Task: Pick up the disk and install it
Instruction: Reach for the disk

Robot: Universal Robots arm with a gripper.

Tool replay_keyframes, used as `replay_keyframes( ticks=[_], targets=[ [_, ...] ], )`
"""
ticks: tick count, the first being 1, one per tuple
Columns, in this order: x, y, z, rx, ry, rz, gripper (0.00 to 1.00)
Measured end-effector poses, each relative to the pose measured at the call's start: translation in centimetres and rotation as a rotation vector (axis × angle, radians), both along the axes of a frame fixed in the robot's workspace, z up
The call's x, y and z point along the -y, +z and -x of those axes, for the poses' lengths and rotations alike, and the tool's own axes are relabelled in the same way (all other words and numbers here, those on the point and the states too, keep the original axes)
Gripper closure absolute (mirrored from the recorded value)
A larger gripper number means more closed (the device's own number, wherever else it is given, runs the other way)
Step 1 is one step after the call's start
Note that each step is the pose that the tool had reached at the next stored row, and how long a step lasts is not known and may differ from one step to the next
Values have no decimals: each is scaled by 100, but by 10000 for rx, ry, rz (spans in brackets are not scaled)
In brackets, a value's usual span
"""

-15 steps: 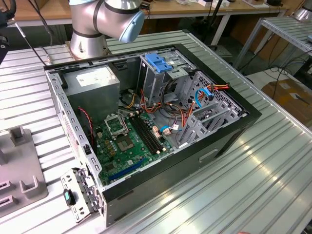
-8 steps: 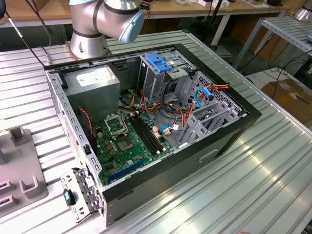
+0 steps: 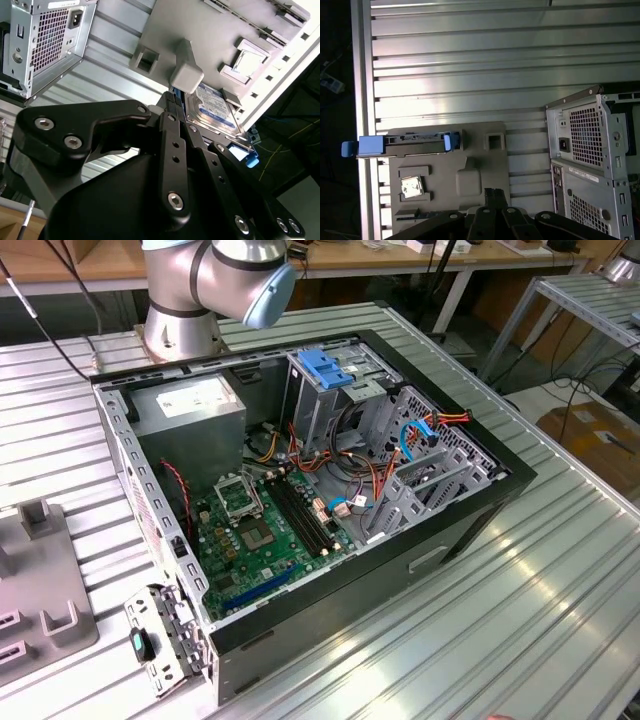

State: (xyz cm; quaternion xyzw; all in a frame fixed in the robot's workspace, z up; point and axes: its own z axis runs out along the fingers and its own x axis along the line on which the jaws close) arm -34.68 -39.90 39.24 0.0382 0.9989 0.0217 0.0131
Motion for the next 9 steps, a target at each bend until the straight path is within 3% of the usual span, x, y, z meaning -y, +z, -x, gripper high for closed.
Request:
replay_keyframes(
  ticks=[9],
  targets=[
    [0, 0, 6, 0, -1, 0, 89]
  ],
)
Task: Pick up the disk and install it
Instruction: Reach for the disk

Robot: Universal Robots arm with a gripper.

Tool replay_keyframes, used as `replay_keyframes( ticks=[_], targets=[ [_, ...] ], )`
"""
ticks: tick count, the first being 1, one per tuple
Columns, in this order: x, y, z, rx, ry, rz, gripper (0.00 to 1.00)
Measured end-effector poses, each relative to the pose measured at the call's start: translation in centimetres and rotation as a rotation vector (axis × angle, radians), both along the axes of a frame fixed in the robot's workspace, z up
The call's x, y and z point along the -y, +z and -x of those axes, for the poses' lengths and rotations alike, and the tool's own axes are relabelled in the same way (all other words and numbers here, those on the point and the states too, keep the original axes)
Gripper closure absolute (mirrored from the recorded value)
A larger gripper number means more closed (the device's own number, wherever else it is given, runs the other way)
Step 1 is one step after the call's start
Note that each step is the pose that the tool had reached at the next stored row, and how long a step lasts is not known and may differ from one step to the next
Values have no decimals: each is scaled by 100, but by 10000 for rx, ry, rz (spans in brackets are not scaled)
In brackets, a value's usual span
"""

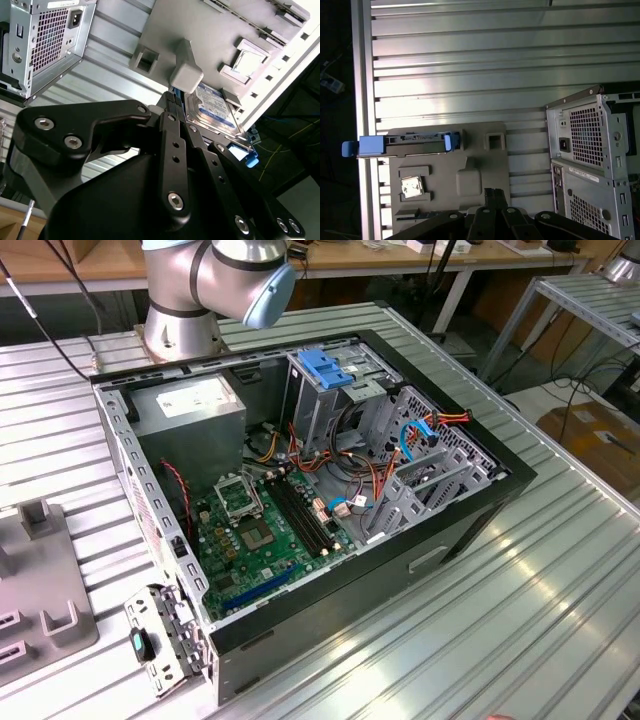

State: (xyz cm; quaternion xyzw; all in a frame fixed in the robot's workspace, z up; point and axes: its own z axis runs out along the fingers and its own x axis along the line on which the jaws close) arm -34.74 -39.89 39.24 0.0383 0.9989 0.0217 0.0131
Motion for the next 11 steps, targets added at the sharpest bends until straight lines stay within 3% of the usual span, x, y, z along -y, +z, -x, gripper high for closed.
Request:
replay_keyframes(
  ticks=[11],
  targets=[
    [0, 0, 18, 0, 0, 1, 89]
  ],
)
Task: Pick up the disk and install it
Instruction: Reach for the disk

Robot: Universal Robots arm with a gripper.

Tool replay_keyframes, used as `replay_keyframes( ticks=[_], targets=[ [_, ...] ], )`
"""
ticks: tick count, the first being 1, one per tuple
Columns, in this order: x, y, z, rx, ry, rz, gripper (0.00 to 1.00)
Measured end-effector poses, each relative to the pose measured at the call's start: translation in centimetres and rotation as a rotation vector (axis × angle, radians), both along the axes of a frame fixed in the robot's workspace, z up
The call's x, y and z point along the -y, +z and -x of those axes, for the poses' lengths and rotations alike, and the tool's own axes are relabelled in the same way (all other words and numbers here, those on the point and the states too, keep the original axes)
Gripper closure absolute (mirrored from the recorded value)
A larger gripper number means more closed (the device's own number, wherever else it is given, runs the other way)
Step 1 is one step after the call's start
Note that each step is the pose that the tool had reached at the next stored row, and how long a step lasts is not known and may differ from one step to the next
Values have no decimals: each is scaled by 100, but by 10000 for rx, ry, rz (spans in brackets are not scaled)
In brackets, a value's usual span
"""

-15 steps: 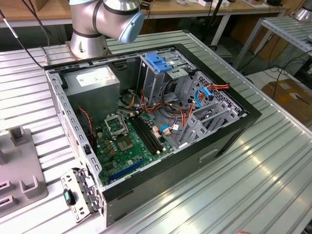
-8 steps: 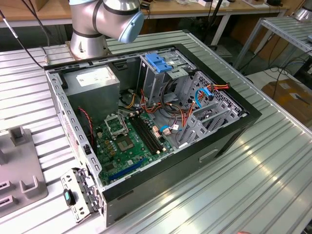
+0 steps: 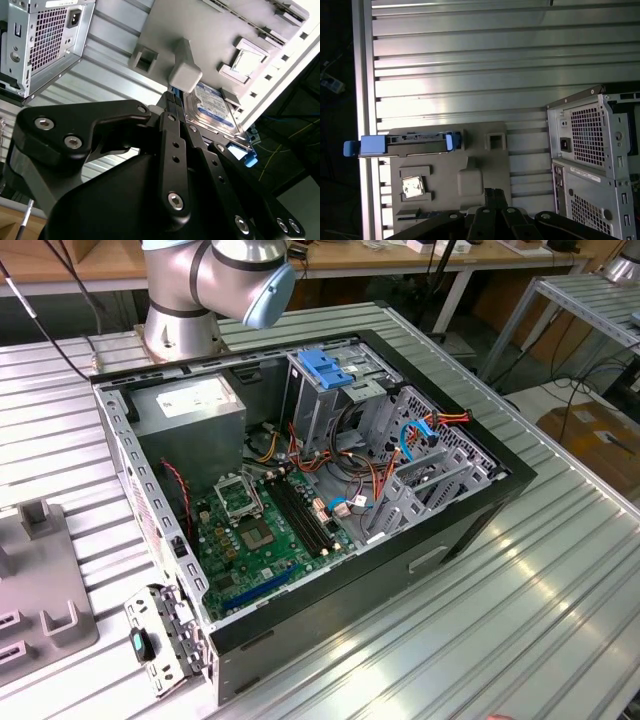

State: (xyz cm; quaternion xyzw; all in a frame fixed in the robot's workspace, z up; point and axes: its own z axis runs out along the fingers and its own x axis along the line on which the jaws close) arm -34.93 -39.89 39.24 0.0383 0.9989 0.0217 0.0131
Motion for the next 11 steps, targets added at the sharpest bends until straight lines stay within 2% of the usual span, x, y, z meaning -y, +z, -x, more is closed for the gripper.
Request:
replay_keyframes(
  ticks=[11],
  targets=[
    [0, 0, 34, 1, 0, 0, 89]
  ],
)
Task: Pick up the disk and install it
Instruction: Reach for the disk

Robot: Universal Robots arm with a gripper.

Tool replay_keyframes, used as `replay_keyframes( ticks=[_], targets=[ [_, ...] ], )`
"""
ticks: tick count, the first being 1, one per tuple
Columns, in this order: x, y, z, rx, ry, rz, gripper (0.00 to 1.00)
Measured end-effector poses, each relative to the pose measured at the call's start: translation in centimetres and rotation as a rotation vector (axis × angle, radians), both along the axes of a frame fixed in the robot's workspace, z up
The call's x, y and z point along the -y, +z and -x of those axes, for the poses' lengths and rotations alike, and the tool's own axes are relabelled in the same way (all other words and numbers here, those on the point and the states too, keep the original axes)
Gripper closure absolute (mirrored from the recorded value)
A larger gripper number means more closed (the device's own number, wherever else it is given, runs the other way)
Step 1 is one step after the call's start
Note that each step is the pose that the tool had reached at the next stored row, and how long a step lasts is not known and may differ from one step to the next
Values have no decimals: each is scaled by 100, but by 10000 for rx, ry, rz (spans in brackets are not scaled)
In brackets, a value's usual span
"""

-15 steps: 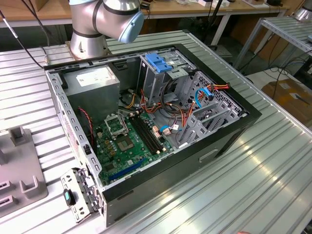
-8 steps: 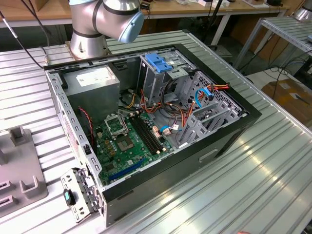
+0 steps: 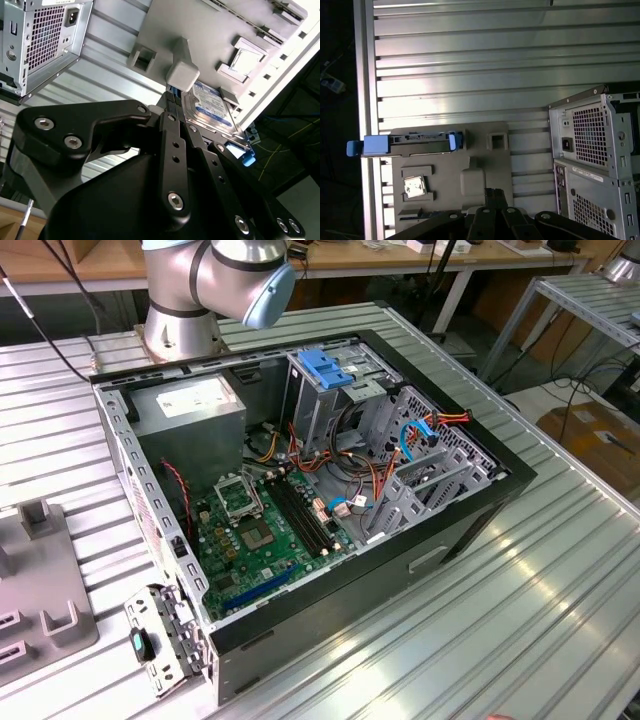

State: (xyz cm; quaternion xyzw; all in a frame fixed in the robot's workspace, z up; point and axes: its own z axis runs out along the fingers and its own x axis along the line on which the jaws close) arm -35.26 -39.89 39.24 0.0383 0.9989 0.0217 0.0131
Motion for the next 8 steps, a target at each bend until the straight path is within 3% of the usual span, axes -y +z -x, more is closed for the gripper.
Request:
replay_keyframes(
  ticks=[8],
  targets=[
    [0, 0, 22, 0, 0, 0, 89]
  ],
)
